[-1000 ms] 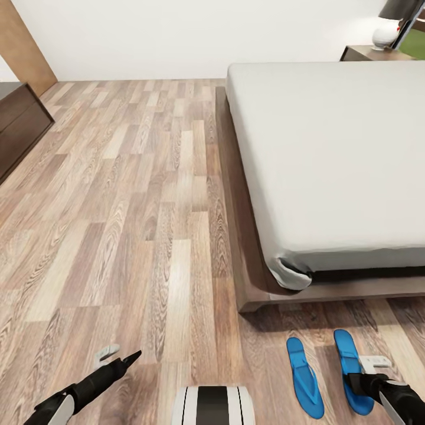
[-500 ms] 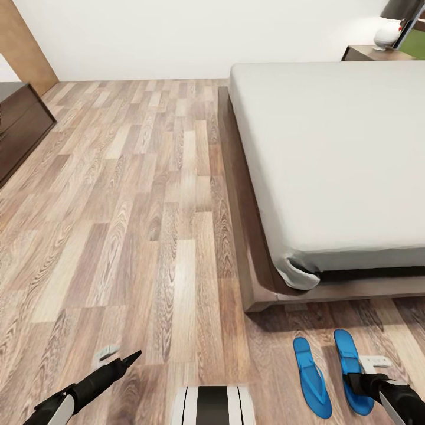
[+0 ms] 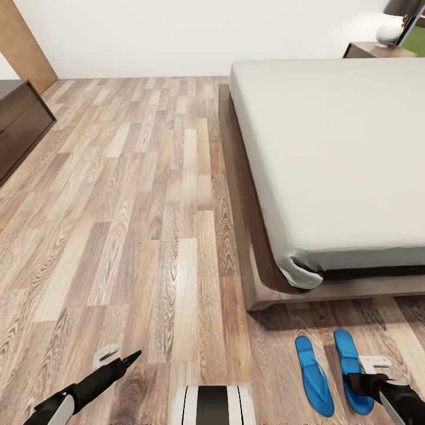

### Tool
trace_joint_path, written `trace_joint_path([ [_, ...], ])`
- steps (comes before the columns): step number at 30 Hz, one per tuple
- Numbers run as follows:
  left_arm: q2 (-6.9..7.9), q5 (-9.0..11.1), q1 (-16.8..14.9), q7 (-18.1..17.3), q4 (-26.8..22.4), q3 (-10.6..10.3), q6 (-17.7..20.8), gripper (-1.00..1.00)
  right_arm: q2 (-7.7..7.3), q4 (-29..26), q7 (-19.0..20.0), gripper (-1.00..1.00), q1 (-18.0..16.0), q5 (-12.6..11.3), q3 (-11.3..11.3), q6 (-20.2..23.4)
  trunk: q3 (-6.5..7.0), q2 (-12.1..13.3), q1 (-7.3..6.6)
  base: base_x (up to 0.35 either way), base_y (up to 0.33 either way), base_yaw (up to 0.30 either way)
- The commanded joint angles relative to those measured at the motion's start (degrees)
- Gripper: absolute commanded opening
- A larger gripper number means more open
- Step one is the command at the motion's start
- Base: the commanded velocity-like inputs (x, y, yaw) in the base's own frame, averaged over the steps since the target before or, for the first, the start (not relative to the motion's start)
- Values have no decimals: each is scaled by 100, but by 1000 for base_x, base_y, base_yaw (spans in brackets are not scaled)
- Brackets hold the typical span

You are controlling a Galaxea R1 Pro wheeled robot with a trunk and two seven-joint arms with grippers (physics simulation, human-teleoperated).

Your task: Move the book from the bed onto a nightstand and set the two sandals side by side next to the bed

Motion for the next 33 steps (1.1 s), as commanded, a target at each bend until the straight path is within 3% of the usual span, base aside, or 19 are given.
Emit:
trace_joint_path([
  [1,-2,50,-2,-20,0,11,58,100,-1,-11,20,-100,0,-34,-12,36,-26,-3,1,0,0,0],
  [31,-1,50,-2,-28,0,11,58,100,0,-11,20,-100,0,-33,-12,35,-691,-43,79,0,0,0],
  [33,-2,50,-2,-28,0,11,58,100,0,-14,34,-100,0,-34,-10,12,-691,-43,79,0,0,0],
])
